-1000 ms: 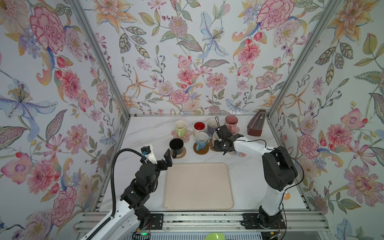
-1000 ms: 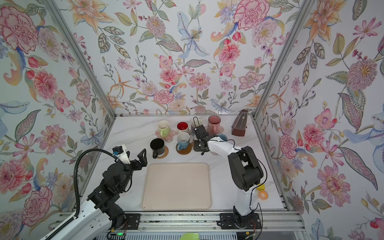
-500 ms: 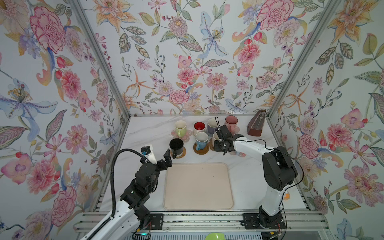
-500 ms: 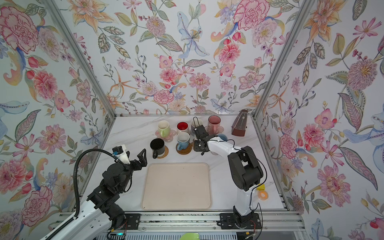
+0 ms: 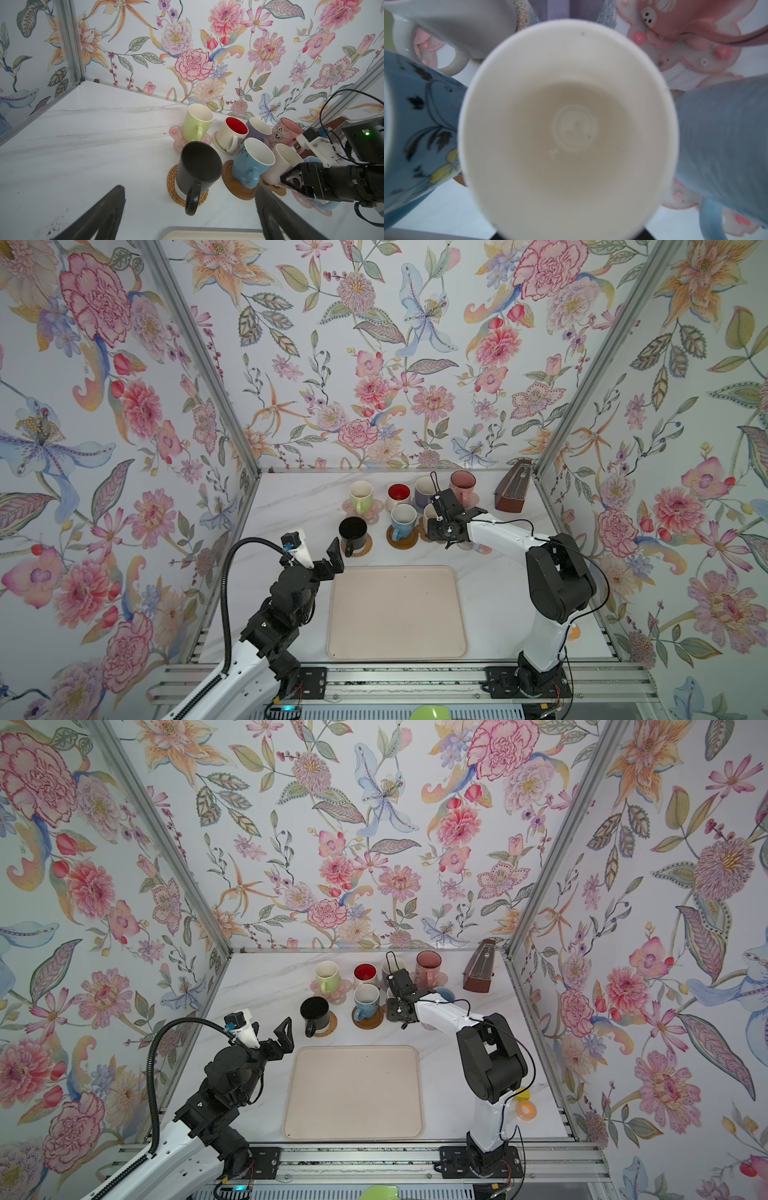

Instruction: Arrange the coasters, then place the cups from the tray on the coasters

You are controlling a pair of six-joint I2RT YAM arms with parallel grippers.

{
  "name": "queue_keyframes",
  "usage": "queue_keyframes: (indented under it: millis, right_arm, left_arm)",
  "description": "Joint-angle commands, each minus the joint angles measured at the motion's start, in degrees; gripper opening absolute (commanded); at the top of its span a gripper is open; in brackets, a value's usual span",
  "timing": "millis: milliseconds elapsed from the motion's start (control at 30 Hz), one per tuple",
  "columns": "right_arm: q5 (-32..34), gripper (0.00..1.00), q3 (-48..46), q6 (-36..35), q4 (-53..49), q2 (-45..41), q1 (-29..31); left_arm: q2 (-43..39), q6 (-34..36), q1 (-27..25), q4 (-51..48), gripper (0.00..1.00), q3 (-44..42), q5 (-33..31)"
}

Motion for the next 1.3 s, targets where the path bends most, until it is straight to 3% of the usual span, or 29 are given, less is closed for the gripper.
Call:
queue_keyframes:
  millis: [0, 133, 233, 333, 467, 633, 800, 900, 1000, 1133, 1267]
  right_arm:
    - [2.5, 0.56, 0.7, -0.1, 0.9, -4.9, 0.3]
    - [7.0, 0.68, -4.6, -0.3, 3.7, -13.5, 0.3]
    - [11.3, 0.84, -13.4, -1.7, 8.9, -23.5, -0.6]
    - [13.4, 0.92, -22.2, -2.9, 12.3, -33.4, -3.3]
    - [14.9, 0.99, -30.1, -4.1, 13.9, -43.7, -7.6]
    - [17.9, 0.99, -37.8, -4.3, 16.8, -52.0, -14.1]
    - [22.9, 0.99, -43.5, -3.5, 23.4, -53.0, -20.6]
    - [28.5, 0.99, -48.3, -7.2, 33.9, -51.1, -20.7]
    - [29.9, 0.99, -54.2, -11.8, 48.4, -48.0, -20.7]
    - [28.3, 0.99, -60.5, -17.1, 66.8, -42.7, -21.2]
    - [25.2, 0.99, -62.9, -18.0, 74.6, -38.5, -22.2]
  left_arm:
    - [-0.8, -0.2, 0.8, -0.8, 0.99, 0.4, -0.4]
    - [-0.8, 0.3, 0.8, -0.3, 0.99, 0.5, -0.8]
    - [-0.7, 1.1, 0.9, 0.6, 0.99, 0.8, -1.3]
    - [-0.5, 1.3, 0.9, 1.5, 0.99, 0.7, -2.0]
    - [0.6, 1.1, 1.1, 2.6, 0.99, 0.3, -3.2]
    - [1.8, 1.5, 1.2, 4.0, 0.99, 0.7, -4.9]
    - [2.5, 7.0, 1.4, 9.5, 0.99, -3.1, -15.8]
    - [4.6, 14.9, 3.5, 22.6, 0.99, -8.9, -24.6]
    - [7.2, 17.4, 8.7, 32.2, 0.99, -14.3, -25.4]
    - [13.4, 19.9, 15.5, 43.1, 0.99, -18.0, -21.9]
    - [22.5, 21.2, 19.5, 54.3, 0.99, -20.5, -18.8]
